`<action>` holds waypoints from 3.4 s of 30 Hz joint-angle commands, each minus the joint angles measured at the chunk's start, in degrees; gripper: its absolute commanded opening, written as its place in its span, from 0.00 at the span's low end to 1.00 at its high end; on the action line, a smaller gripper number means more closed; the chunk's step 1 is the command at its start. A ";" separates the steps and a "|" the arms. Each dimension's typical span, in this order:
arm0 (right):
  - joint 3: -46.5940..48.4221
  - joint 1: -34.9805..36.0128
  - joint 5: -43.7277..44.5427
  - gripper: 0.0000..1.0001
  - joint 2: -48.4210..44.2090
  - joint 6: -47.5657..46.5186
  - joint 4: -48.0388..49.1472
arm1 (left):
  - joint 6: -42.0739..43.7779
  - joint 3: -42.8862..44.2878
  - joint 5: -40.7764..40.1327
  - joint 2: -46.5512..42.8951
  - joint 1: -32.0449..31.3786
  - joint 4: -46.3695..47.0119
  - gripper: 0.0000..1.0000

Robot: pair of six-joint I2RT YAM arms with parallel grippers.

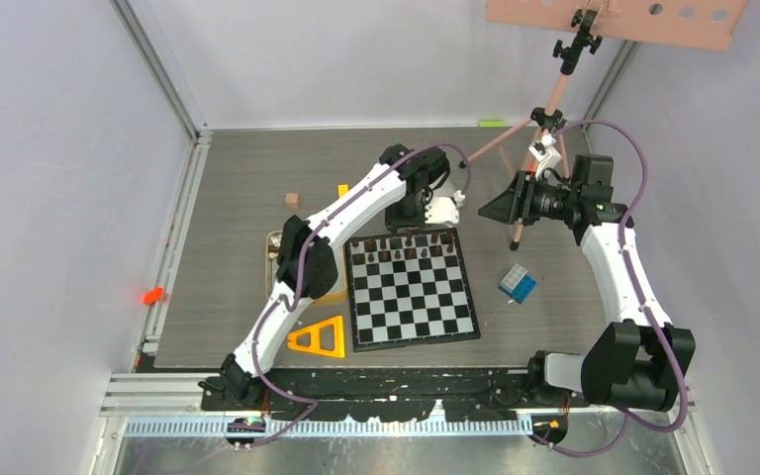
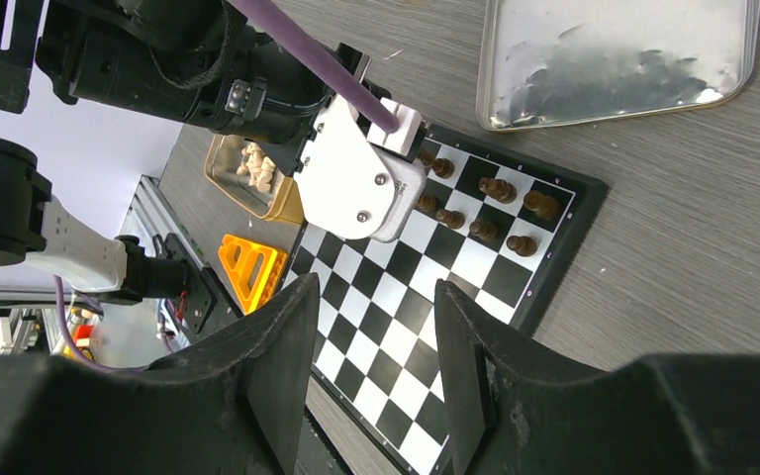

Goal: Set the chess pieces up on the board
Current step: Place the chess piece on the chessboard.

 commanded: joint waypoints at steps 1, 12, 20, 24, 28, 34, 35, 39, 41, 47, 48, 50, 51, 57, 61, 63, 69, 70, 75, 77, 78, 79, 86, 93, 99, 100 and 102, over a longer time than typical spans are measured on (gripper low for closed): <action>0.04 -0.59 -1.48 0.52 -0.60 -1.32 0.70 | 1.52 0.16 -1.27 0.83 -0.77 1.16 0.00; -0.13 -1.43 -2.59 0.52 0.01 -1.51 0.74 | 2.29 0.43 -4.38 0.24 -2.06 5.31 0.00; -0.14 -2.11 -3.37 0.52 -0.16 -1.45 0.71 | 6.13 1.85 -6.90 1.28 -4.55 7.40 0.00; -0.13 -2.83 -4.33 0.52 -0.46 -1.04 0.70 | 8.04 2.45 -8.07 1.91 -5.77 8.38 0.00; 0.11 -4.16 -5.48 0.52 -0.79 -0.30 0.80 | 9.81 2.45 -8.93 2.55 -6.59 8.91 0.00; 0.48 -6.05 -5.95 0.51 -1.36 0.04 0.74 | 11.53 2.54 -9.46 3.20 -7.43 9.94 0.00; 0.48 -6.17 -6.04 0.51 -1.36 0.05 0.74 | 11.81 2.54 -9.49 3.30 -7.52 9.90 0.00; 0.48 -6.48 -6.16 0.51 -1.52 0.14 0.79 | 12.81 2.45 -9.68 3.88 -8.13 9.88 0.00; 0.48 -6.74 -6.25 0.51 -1.58 0.14 0.75 | 13.24 2.38 -9.72 4.23 -8.37 9.72 0.00; 0.44 -7.20 -6.40 0.51 -1.63 0.10 0.72 | 13.94 2.27 -9.42 4.55 -9.16 10.20 0.04; 0.42 -7.27 -6.44 0.51 -1.63 0.08 0.76 | 14.00 2.21 -9.37 4.55 -9.25 10.33 0.05; 0.40 -7.52 -6.50 0.51 -1.61 -0.02 0.72 | 14.06 2.18 -9.46 4.74 -9.45 10.41 0.06; 0.40 -7.59 -6.52 0.51 -1.62 -0.03 0.73 | 14.12 2.18 -9.52 4.79 -9.52 10.33 0.06; 0.40 -7.86 -6.78 0.51 -1.46 -0.12 0.81 | 14.17 1.68 -9.57 4.82 -9.74 9.87 0.06; 0.31 -7.99 -6.94 0.51 -1.34 -0.12 0.80 | 14.02 0.69 -9.45 4.43 -9.91 9.96 0.06; 0.26 -7.96 -7.02 0.51 -1.30 -0.12 0.77 | 13.99 0.37 -9.35 4.28 -10.03 9.94 0.06; 0.18 -8.03 -7.24 0.51 -1.30 -0.12 0.76 | 14.13 -0.26 -9.27 4.02 -10.27 9.48 0.07; 0.23 -8.11 -7.24 0.51 -1.33 -0.12 0.79 | 14.26 -0.32 -9.34 4.11 -10.35 9.27 0.07; 0.09 -8.06 -7.25 0.51 -1.32 -0.12 0.82 | 14.33 -0.41 -9.41 4.52 -10.44 8.56 0.10; 0.07 -8.09 -7.30 0.51 -1.24 -0.12 0.76 | 14.38 -0.58 -9.36 4.64 -10.45 8.52 0.10; 0.05 -8.07 -7.28 0.51 -1.26 -0.12 0.79 | 14.42 -0.62 -9.29 4.69 -10.45 8.48 0.10; 0.05 -8.14 -7.26 0.51 -1.21 -0.12 0.77 | 14.47 -0.70 -9.23 4.72 -10.45 8.52 0.10; -0.09 -8.19 -7.26 0.51 -1.08 -0.12 0.76 | 14.85 -0.75 -9.05 5.22 -10.45 7.93 0.14; -0.22 -8.29 -7.33 0.51 -1.05 -0.12 0.88 | 14.94 -0.89 -8.66 5.36 -10.53 7.54 0.22; -0.31 -8.26 -7.42 0.51 -1.01 -0.12 1.02 | 14.87 -0.98 -8.57 5.19 -10.53 7.65 0.26; -0.31 -8.28 -7.42 0.51 -0.97 -0.12 1.05 | 14.87 -1.06 -8.54 5.21 -10.53 7.68 0.26; -0.31 -8.30 -7.42 0.51 -1.01 -0.12 1.06 | 14.78 -1.07 -8.57 5.10 -10.62 7.88 0.27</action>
